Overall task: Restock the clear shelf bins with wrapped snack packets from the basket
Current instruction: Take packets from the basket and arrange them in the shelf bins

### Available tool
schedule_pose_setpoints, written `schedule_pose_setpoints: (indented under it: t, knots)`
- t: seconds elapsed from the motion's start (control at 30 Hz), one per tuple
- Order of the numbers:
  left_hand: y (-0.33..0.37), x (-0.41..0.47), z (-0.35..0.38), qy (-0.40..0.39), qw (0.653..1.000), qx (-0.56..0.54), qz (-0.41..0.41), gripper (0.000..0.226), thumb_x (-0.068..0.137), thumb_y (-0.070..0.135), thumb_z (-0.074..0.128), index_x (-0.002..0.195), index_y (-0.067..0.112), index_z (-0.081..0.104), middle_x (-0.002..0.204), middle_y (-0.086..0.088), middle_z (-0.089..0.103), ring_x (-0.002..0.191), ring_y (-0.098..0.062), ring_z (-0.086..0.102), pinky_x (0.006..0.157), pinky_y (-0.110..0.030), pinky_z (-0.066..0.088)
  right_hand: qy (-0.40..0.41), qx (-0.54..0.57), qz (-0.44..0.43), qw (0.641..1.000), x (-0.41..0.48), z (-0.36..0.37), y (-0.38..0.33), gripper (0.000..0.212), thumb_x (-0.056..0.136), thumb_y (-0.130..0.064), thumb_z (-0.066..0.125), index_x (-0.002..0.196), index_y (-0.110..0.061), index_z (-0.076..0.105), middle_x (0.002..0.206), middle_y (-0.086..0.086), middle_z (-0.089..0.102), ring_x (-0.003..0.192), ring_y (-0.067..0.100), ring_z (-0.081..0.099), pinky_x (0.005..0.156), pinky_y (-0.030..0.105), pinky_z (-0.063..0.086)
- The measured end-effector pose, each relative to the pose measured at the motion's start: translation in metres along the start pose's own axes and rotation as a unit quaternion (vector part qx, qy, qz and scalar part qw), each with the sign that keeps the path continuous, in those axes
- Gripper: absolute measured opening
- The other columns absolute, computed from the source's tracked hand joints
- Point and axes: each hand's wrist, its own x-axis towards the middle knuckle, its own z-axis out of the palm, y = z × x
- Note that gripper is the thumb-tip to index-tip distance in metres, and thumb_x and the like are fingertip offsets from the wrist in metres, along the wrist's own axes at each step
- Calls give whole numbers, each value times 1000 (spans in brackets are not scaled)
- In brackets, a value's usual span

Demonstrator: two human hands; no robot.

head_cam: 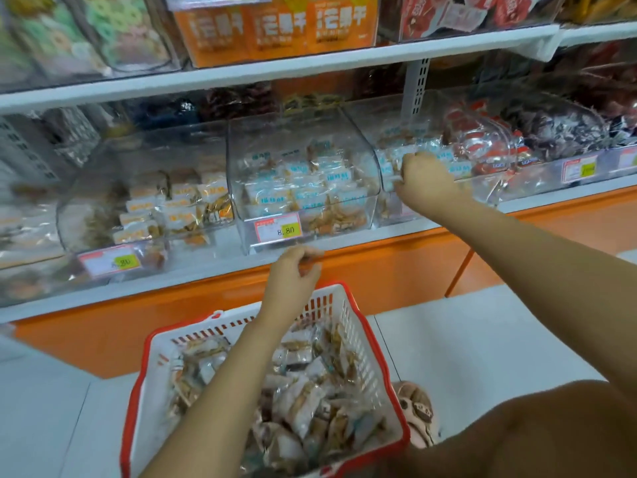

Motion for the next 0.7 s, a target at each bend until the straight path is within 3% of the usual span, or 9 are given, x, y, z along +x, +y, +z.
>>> schedule_pose_setpoints:
  t: [0.03, 0.1, 0.17, 0.3, 0.37, 0.4, 0.5, 0.57, 0.7]
  knots:
    - [-11, -7, 1, -39, 998, 19, -48, 17, 91, 10, 59, 103, 20, 66, 105, 7, 61, 91, 0, 57, 75, -11, 44, -7, -4, -8, 1000, -13, 1, -2, 13, 92, -11, 53, 83, -2, 55, 78, 15, 52, 79, 34, 56, 62, 35, 44]
    - [-31, -25, 3, -143, 975, 93, -142, 11, 90, 14, 62, 100, 15, 67, 101, 0, 62, 86, -10, 58, 72, -19, 44, -90, -10, -36, 995, -42, 8, -9, 29, 91, -12, 53, 64, -7, 45, 61, 8, 42, 63, 28, 49, 54, 30, 37]
    - [-44, -48, 5, -246, 937, 162, -189, 9, 89, 24, 65, 90, 15, 64, 99, -4, 60, 79, -13, 55, 67, -21, 43, -202, -26, -94, 975, -73, 22, -19, 33, 91, -21, 57, 64, -8, 45, 65, 7, 45, 69, 27, 50, 59, 30, 39]
    - [-63, -98, 26, -399, 848, 273, -216, 46, 88, 41, 63, 123, 11, 57, 122, -7, 61, 96, -18, 58, 77, -25, 43, -375, -39, -199, 905, -139, 64, -41, 29, 91, -34, 62, 71, -20, 46, 73, -3, 47, 69, 14, 45, 60, 26, 36]
    - [-75, -118, 38, -384, 847, 307, -203, 43, 89, 41, 62, 115, 8, 59, 115, -9, 63, 93, -19, 59, 75, -26, 44, -383, -51, -248, 889, -164, 85, -43, 11, 91, -30, 63, 91, -20, 58, 95, -1, 59, 92, 19, 55, 77, 30, 44]
    - [-80, -127, 42, -354, 861, 312, -192, 40, 89, 39, 61, 112, 7, 60, 111, -9, 62, 93, -19, 59, 75, -27, 45, -384, -56, -251, 887, -173, 95, -41, 19, 92, -25, 61, 108, -16, 60, 113, 4, 60, 106, 22, 55, 86, 33, 45]
    - [-97, -144, 52, -258, 899, 319, -152, 43, 93, 43, 53, 117, 8, 55, 116, -9, 55, 106, -22, 53, 86, -30, 45, -407, -71, -259, 873, -190, 115, -31, 40, 97, -17, 47, 137, -12, 48, 153, 8, 32, 136, 23, 36, 108, 33, 33]
    - [-108, -151, 58, -214, 914, 304, -165, 51, 96, 48, 42, 126, 9, 48, 124, -10, 51, 112, -23, 50, 93, -32, 43, -416, -64, -266, 867, -196, 125, -28, 45, 100, -18, 41, 144, -14, 39, 160, 1, 14, 144, 17, 24, 114, 31, 26]
    - [-121, -152, 63, -186, 913, 297, -211, 50, 93, 45, 50, 128, 9, 46, 124, -9, 53, 112, -22, 54, 89, -30, 46, -409, -63, -267, 870, -203, 136, -31, 48, 99, -21, 43, 146, -16, 37, 161, -1, 12, 145, 15, 20, 113, 31, 26]
